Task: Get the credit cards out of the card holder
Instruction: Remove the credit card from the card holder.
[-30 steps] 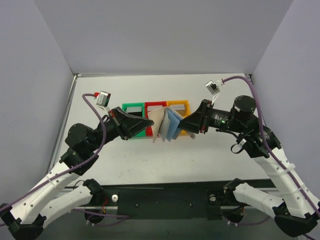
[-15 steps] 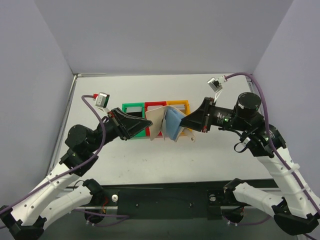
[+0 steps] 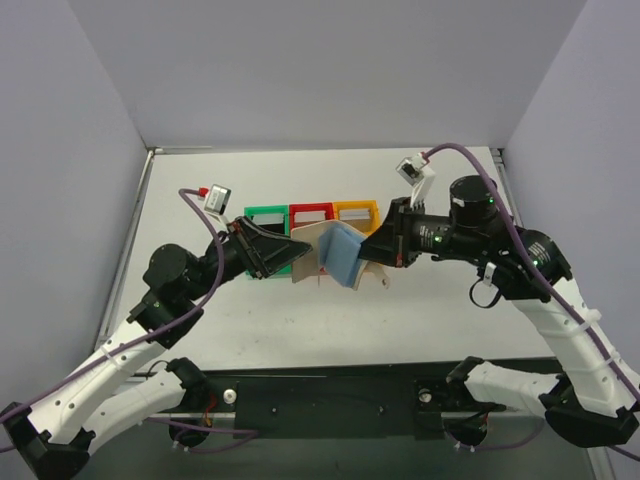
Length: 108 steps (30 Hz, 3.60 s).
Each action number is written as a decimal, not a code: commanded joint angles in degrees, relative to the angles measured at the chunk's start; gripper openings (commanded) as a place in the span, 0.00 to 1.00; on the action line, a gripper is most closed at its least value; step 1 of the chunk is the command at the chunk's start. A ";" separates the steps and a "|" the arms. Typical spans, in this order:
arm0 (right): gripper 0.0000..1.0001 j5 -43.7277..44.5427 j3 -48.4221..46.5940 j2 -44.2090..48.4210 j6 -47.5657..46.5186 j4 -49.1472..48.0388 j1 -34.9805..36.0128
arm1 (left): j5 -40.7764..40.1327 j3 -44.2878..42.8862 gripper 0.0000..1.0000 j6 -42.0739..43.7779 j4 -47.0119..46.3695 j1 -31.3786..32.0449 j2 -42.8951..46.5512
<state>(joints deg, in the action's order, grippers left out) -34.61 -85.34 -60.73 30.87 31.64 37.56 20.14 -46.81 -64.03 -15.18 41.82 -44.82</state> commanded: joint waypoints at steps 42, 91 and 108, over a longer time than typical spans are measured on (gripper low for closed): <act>0.00 -5.90 -3.61 -7.21 4.54 -1.84 1.73 | -3.27 3.03 0.48 11.73 6.30 3.00 1.49; 0.00 -18.65 9.05 -1.15 18.79 -21.53 -4.86 | -5.11 7.17 0.43 10.42 -1.96 2.83 7.46; 0.00 -19.79 9.58 -0.27 18.61 -21.53 -6.01 | -6.25 7.34 0.47 10.59 -2.49 1.68 10.27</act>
<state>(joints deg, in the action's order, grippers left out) -52.01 -75.99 -62.59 49.28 13.89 31.90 14.61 -37.91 -53.78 -14.41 44.05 -35.62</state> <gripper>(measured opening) 0.032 0.476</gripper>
